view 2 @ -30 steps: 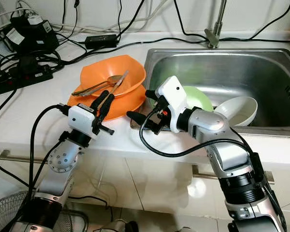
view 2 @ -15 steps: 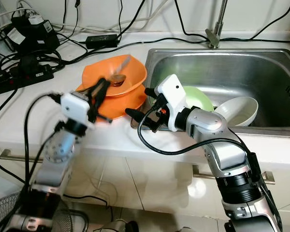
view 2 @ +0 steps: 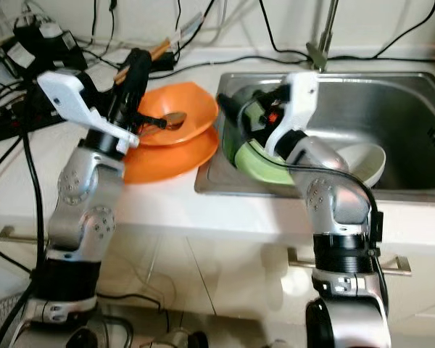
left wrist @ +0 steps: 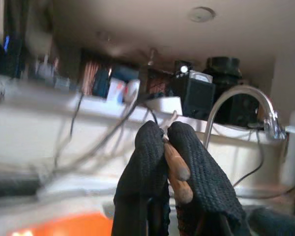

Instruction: Kitchen organization

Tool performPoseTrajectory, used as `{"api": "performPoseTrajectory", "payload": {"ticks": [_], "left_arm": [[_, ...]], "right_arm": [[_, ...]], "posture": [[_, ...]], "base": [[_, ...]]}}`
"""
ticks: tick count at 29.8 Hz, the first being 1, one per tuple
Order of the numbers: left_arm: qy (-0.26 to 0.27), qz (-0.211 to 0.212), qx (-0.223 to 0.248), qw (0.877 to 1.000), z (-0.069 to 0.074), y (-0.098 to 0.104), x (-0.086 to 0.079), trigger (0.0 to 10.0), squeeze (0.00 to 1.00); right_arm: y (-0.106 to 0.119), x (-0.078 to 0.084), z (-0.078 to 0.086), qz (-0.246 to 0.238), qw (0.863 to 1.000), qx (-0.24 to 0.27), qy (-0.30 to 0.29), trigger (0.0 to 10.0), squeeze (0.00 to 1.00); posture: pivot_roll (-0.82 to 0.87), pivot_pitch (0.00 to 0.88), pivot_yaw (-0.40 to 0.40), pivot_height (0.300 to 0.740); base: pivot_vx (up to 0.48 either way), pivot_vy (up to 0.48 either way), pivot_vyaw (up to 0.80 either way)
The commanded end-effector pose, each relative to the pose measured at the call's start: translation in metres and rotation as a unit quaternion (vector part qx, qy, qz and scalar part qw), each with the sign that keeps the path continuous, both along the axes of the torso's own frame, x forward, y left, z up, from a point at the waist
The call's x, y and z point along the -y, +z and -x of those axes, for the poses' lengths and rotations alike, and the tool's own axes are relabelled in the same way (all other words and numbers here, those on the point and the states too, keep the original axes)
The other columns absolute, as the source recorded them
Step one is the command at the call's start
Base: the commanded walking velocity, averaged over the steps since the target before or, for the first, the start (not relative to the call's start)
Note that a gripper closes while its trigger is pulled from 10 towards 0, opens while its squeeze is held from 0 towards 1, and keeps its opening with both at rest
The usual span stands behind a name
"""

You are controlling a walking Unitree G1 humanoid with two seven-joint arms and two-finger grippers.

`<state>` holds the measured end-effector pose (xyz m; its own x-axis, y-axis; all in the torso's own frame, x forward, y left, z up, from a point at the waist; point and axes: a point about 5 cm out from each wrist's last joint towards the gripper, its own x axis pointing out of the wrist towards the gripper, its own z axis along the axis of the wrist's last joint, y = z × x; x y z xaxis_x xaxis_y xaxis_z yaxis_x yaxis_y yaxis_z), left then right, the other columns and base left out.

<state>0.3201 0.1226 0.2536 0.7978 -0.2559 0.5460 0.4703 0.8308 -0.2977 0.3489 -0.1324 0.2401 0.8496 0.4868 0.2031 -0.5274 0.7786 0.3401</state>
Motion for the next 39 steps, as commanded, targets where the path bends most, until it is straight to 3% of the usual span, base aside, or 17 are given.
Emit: {"api": "performPoseTrajectory", "payload": {"ticks": [1,4,5,6,7,8,13,20,21,22,39], "left_arm": [[-0.023,0.034,-0.027,0.999,-0.001,-0.004,-0.003,0.0,0.00],[-0.139,0.126,-0.096,0.978,0.004,-0.021,0.009,0.0,0.00],[-0.139,0.126,-0.096,0.978,0.004,-0.021,0.009,0.0,0.00],[-0.200,0.162,-0.117,0.959,0.011,-0.025,0.018,0.0,0.00],[-0.219,0.178,-0.127,0.951,0.012,-0.027,0.022,0.0,0.00],[-0.219,0.178,-0.127,0.951,0.012,-0.027,0.022,0.0,0.00],[-0.281,0.215,-0.154,0.922,0.019,-0.030,0.032,0.0,0.00],[-0.300,0.221,-0.167,0.913,0.023,-0.030,0.034,0.0,0.00],[-0.303,0.216,-0.170,0.913,0.024,-0.031,0.033,0.0,0.00],[-0.302,0.220,-0.173,0.911,0.024,-0.032,0.032,0.0,0.00],[-0.302,0.232,-0.170,0.909,0.023,-0.026,0.024,0.0,0.00]], "right_arm": [[-0.003,-0.002,-0.002,-0.021,1.000,-0.019,0.004,10.0,0.00],[-0.005,-0.004,-0.003,-0.067,0.997,-0.037,0.013,10.0,0.00],[-0.005,-0.004,-0.003,-0.067,0.997,-0.037,0.013,10.0,0.00],[-0.005,-0.004,-0.004,-0.100,0.994,-0.050,0.015,10.0,0.00],[-0.004,-0.004,-0.004,-0.114,0.992,-0.056,0.018,10.0,0.00],[-0.004,-0.004,-0.004,-0.114,0.992,-0.056,0.018,10.0,0.00],[0.000,-0.008,-0.004,-0.144,0.987,-0.064,0.034,10.0,0.00],[0.007,-0.010,-0.003,-0.164,0.984,-0.052,0.046,10.0,0.00],[0.009,-0.011,-0.003,-0.169,0.983,-0.048,0.050,3.9,0.00],[0.011,-0.011,-0.002,-0.172,0.983,-0.045,0.054,0.0,0.00],[0.010,-0.010,-0.003,-0.193,0.978,-0.058,0.055,0.0,0.00]], "posture": [[-0.04,0.052,0.130,0.740],[-0.04,0.054,0.134,0.740],[-0.04,0.054,0.134,0.740],[-0.04,0.054,0.134,0.740],[-0.04,0.055,0.133,0.740],[-0.04,0.055,0.133,0.740],[-0.05,0.057,0.130,0.740],[-0.04,0.059,0.130,0.740],[-0.04,0.059,0.130,0.740],[-0.04,0.059,0.130,0.740],[-0.04,0.058,0.130,0.740]], "base": [[0.000,0.000,0.00],[0.000,0.000,0.00],[0.000,0.000,0.00],[0.000,0.000,0.00],[0.000,0.000,0.00],[0.000,0.000,0.00],[0.000,0.000,0.00],[0.000,0.000,0.00],[0.000,0.000,0.00],[0.000,0.000,0.00],[0.000,0.000,0.00]]}}
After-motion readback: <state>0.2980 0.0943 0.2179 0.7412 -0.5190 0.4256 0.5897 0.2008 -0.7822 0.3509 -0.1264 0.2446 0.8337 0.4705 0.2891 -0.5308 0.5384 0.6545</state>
